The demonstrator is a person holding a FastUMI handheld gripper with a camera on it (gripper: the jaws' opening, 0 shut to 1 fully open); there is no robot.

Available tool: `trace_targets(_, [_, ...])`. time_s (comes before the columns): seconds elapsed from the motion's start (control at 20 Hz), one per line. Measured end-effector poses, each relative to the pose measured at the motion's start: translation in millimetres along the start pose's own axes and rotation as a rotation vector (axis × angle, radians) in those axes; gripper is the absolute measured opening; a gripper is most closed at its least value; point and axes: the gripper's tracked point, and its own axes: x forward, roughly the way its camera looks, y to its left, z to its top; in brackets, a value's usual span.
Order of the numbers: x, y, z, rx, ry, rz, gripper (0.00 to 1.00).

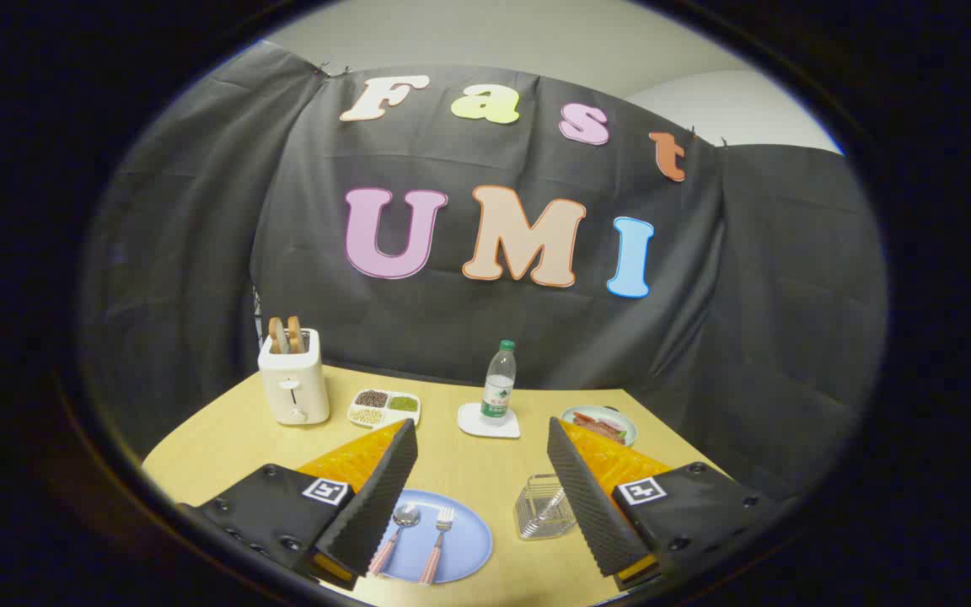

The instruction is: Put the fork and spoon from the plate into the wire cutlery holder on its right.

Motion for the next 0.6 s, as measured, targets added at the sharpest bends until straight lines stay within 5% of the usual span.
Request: trace_targets(0.6, [-1, 22, -23, -0.03, 0.042, 0.043, 1.0])
